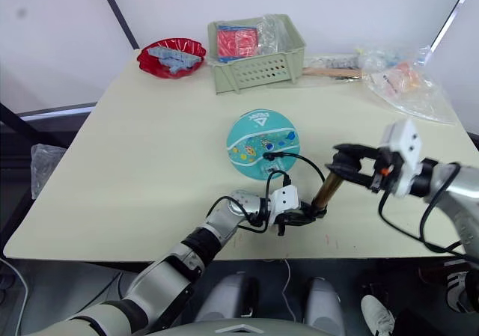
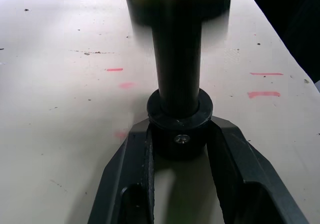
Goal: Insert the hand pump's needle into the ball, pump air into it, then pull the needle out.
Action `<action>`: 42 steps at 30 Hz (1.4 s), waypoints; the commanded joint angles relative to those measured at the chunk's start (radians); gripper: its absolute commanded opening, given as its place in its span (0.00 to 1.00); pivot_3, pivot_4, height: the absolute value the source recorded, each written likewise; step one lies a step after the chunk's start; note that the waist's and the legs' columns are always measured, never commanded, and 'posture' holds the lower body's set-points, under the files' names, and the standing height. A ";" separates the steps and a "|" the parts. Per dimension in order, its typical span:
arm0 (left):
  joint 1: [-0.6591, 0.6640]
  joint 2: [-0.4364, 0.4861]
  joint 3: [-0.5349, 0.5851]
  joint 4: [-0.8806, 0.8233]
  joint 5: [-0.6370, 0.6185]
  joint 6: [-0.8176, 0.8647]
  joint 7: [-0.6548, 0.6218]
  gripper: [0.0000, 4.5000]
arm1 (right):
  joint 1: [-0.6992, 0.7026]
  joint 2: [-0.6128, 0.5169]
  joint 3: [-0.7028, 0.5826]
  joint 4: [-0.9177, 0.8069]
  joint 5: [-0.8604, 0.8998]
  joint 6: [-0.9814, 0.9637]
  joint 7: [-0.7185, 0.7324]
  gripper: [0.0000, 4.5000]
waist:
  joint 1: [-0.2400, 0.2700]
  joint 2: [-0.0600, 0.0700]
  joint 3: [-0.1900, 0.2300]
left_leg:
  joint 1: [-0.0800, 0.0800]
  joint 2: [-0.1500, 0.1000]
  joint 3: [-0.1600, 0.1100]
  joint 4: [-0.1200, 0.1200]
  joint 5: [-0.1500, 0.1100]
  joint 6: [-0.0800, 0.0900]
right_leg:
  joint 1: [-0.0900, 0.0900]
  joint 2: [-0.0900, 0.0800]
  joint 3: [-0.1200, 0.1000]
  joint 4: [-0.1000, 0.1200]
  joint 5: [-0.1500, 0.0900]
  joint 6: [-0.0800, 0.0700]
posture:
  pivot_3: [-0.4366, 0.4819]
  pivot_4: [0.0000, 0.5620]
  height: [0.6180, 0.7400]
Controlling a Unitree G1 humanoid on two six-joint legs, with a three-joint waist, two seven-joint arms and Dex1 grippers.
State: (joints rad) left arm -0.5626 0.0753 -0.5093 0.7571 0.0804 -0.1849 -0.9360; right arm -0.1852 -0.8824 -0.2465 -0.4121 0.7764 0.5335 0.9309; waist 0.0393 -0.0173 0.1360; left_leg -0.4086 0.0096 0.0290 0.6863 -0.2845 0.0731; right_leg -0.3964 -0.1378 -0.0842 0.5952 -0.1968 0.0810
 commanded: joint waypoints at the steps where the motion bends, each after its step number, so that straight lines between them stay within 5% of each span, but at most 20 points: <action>1: 0.054 0.059 -0.030 0.119 0.084 0.066 0.009 0.24 | -0.070 -0.051 -0.129 -0.021 0.101 0.047 -0.001 0.36 | 0.000 0.000 0.000 | -0.002 0.000 -0.002 0.000 0.000 0.000 | 0.000 0.000 -0.002 -0.002 0.000 0.000 | 0.48 0.27 0.98; 17: 0.048 0.047 -0.028 0.167 0.085 0.030 0.023 0.24 | -0.266 -0.151 -0.195 -0.007 0.232 0.196 -0.027 0.36 | -0.001 0.002 0.001 | -0.005 -0.001 -0.005 0.001 0.000 0.000 | 0.000 0.000 -0.005 -0.003 0.001 0.000 | 0.48 0.27 0.98; 26: 0.044 0.045 -0.031 0.159 0.084 0.034 0.018 0.24 | -0.011 -0.070 -0.038 -0.040 0.015 0.055 0.027 0.36 | -0.002 -0.003 -0.006 | -0.004 -0.001 -0.006 0.001 0.000 0.000 | 0.001 0.000 -0.006 -0.003 0.002 0.001 | 0.48 0.27 0.98; 42: 0.050 0.052 -0.030 0.141 0.082 0.044 0.017 0.24 | 0.153 0.108 0.252 0.126 -0.330 -0.253 0.025 0.36 | -0.002 -0.006 -0.015 | -0.002 0.001 -0.007 0.001 0.002 -0.003 | 0.002 0.004 -0.006 -0.002 0.001 0.000 | 0.48 0.27 0.98</action>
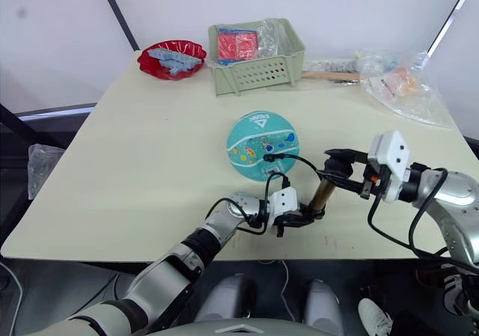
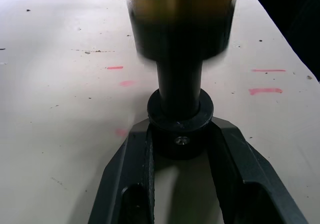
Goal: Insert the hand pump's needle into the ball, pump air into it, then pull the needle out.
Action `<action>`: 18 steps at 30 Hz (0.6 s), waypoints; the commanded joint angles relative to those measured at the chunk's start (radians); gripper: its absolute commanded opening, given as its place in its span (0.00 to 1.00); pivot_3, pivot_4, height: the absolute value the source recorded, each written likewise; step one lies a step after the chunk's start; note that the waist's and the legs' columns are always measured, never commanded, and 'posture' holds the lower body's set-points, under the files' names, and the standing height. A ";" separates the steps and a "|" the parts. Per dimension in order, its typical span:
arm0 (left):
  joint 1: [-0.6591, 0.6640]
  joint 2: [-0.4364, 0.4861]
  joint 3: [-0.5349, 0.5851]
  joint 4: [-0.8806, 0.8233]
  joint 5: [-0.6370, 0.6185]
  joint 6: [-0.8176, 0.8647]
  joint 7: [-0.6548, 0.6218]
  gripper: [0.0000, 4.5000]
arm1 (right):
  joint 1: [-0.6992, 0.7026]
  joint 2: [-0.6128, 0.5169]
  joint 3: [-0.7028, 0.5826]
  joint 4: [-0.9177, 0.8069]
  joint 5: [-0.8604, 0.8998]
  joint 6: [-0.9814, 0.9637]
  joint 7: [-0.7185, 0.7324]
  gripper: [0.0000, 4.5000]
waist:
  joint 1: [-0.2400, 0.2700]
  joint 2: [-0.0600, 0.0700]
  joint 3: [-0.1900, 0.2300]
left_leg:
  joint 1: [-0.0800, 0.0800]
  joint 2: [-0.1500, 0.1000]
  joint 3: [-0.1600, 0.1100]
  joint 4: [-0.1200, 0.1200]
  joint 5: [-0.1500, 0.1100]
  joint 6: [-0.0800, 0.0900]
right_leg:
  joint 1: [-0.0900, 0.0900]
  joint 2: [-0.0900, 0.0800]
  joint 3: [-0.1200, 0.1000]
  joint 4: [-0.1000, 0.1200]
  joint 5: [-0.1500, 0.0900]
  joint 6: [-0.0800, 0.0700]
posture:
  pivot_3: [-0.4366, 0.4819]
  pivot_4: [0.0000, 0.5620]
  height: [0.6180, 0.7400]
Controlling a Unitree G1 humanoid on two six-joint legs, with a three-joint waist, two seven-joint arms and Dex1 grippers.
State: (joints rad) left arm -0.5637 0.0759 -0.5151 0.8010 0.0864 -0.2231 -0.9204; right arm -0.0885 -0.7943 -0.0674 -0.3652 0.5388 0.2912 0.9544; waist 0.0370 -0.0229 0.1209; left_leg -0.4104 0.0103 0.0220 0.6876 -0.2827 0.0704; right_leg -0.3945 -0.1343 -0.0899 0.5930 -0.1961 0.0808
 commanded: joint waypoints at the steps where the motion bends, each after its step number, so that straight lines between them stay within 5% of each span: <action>1: 0.051 0.052 -0.024 0.097 0.076 0.082 0.001 0.24 | 0.063 0.033 0.084 0.092 -0.104 -0.023 -0.006 0.36 | 0.000 -0.001 -0.001 | 0.000 0.000 0.000 0.000 0.000 0.000 | 0.000 0.000 0.000 0.000 0.000 0.000 | 0.48 0.27 0.98; 18: 0.053 0.051 -0.023 0.097 0.078 0.084 0.000 0.24 | -0.042 -0.022 -0.072 -0.025 0.040 0.066 -0.005 0.36 | 0.000 0.007 0.004 | 0.011 0.002 0.000 -0.002 -0.001 -0.001 | 0.011 0.000 0.000 -0.001 -0.001 0.000 | 0.48 0.27 0.98</action>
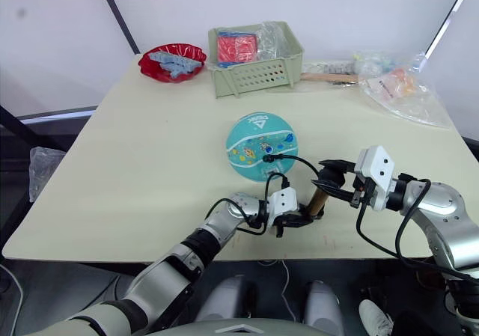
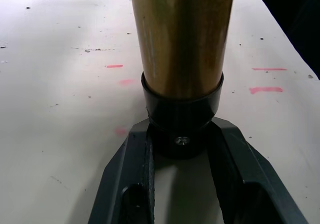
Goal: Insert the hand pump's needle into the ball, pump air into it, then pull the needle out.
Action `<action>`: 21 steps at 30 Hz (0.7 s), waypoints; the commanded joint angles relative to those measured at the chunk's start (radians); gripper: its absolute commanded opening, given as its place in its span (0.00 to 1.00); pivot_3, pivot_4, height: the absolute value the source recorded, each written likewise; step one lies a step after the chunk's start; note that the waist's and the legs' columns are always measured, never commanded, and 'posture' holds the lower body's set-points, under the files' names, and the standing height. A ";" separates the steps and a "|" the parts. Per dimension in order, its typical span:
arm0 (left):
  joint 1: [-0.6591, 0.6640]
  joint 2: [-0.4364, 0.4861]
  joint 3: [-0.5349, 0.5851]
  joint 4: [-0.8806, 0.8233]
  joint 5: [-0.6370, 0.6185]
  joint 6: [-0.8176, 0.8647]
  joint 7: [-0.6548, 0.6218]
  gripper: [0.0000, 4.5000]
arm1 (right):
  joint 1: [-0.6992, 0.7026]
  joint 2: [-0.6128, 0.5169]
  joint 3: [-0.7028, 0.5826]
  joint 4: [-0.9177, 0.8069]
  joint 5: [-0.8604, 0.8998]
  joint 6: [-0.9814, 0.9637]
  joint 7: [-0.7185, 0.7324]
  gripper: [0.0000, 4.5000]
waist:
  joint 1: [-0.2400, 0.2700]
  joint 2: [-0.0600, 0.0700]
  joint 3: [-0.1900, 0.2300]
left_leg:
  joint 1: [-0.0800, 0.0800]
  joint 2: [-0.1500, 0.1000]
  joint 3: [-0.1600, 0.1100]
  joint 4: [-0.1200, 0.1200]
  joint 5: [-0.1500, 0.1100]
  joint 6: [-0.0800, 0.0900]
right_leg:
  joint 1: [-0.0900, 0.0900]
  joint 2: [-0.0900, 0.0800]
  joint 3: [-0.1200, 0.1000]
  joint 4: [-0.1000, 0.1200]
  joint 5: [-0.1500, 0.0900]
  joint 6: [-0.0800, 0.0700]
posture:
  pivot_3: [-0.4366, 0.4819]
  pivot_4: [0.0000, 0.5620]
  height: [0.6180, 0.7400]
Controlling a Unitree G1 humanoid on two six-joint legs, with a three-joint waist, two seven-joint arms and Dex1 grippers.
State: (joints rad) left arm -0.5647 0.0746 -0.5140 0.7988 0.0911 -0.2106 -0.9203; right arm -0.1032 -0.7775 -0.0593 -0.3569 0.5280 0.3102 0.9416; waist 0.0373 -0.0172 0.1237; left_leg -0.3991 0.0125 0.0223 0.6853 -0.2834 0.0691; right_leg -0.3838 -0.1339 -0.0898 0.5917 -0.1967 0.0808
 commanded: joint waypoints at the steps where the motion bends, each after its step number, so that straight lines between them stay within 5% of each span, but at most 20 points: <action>1: 0.054 0.052 -0.024 0.099 0.074 0.071 -0.001 0.24 | -0.042 -0.054 -0.100 -0.041 0.068 0.064 0.012 0.36 | 0.001 0.003 0.003 | 0.000 0.000 0.000 0.000 0.000 0.000 | 0.000 0.000 0.000 0.000 0.000 0.000 | 0.48 0.27 0.98; 21: 0.053 0.043 -0.023 0.102 0.076 0.067 -0.003 0.24 | -0.379 -0.266 -0.341 -0.015 0.386 0.350 0.028 0.36 | 0.000 0.007 0.015 | -0.003 -0.002 0.000 0.000 0.000 0.000 | -0.002 -0.002 0.000 -0.001 0.000 0.000 | 0.48 0.27 0.98</action>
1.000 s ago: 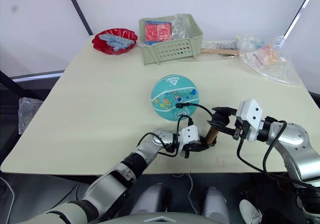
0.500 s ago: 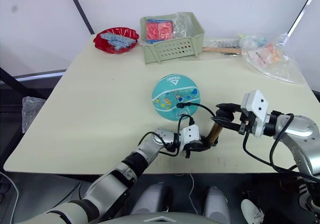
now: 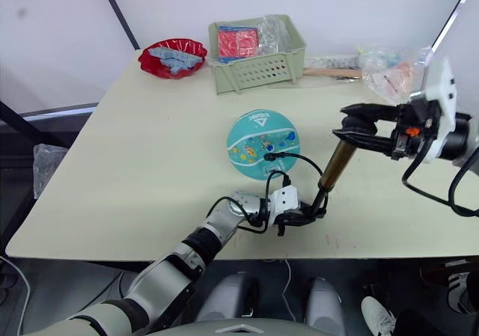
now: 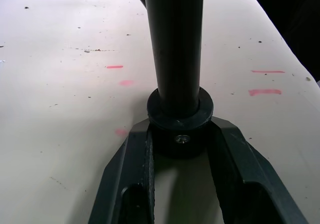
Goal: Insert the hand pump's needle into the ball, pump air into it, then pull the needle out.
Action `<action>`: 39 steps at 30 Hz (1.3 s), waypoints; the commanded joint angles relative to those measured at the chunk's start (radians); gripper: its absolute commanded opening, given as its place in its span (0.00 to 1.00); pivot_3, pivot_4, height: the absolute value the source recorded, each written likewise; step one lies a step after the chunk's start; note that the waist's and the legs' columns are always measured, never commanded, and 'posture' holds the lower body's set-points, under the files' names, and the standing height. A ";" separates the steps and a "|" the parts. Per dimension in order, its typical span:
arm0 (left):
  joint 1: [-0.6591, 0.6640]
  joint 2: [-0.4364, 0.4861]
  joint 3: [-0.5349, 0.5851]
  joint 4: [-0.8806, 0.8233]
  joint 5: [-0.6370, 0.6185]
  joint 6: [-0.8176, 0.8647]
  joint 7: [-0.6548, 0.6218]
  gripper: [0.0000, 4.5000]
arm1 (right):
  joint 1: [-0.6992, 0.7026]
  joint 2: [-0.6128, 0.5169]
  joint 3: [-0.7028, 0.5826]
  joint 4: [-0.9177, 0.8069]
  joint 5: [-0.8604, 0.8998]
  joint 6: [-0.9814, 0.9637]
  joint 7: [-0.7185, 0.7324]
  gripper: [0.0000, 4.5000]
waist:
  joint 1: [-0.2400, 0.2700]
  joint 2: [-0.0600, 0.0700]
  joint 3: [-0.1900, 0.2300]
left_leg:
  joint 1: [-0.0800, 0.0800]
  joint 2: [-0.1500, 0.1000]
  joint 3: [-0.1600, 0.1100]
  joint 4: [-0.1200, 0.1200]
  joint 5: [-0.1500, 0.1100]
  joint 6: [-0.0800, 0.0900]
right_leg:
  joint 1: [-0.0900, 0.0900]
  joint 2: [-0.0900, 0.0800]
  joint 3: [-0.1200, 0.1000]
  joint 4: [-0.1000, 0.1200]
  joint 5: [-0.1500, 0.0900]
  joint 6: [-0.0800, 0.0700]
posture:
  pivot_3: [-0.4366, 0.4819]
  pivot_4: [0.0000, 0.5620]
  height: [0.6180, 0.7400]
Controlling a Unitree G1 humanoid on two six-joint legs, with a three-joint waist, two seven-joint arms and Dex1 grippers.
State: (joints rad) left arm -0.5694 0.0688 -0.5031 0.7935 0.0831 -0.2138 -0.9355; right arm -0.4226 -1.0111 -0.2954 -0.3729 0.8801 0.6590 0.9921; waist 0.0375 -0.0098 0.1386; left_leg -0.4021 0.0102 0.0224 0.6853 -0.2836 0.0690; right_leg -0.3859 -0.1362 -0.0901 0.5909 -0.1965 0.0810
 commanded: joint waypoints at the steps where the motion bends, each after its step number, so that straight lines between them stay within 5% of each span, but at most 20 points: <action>1: 0.058 0.049 -0.034 0.106 0.084 0.070 0.012 0.24 | -0.072 -0.043 -0.110 0.005 0.041 0.010 -0.019 0.36 | 0.000 0.000 0.000 | 0.000 0.000 0.000 0.000 0.000 0.000 | 0.000 0.000 0.000 0.000 0.000 0.000 | 0.48 0.27 0.98; 14: 0.063 0.050 -0.034 0.098 0.083 0.074 0.008 0.24 | 0.087 0.003 -0.044 -0.032 -0.046 -0.037 -0.004 0.36 | -0.001 -0.001 0.000 | 0.000 0.000 0.000 0.000 0.000 0.000 | 0.000 0.000 0.000 0.000 0.000 0.001 | 0.48 0.27 0.98; 24: 0.065 0.052 -0.031 0.094 0.083 0.080 0.014 0.24 | 0.300 0.119 0.147 0.006 -0.286 -0.249 0.000 0.36 | -0.001 -0.009 -0.008 | 0.001 0.001 0.000 -0.001 0.000 0.000 | 0.001 0.001 0.000 0.000 -0.003 0.004 | 0.48 0.27 0.98; 39: 0.070 0.055 -0.031 0.089 0.086 0.081 0.011 0.24 | 0.435 0.237 0.295 0.067 -0.486 -0.444 -0.048 0.36 | 0.000 -0.012 -0.015 | 0.002 0.001 0.000 -0.001 0.000 -0.001 | 0.001 0.001 0.000 0.000 -0.003 0.004 | 0.48 0.27 0.98</action>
State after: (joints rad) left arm -0.5532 0.0738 -0.5072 0.7936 0.0969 -0.2133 -0.9221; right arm -0.0312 -0.7692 -0.0438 -0.3570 0.4580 0.1873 0.9443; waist 0.0371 -0.0219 0.1239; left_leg -0.3995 0.0118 0.0221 0.6842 -0.2841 0.0681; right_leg -0.3846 -0.1350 -0.0899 0.5910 -0.1992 0.0851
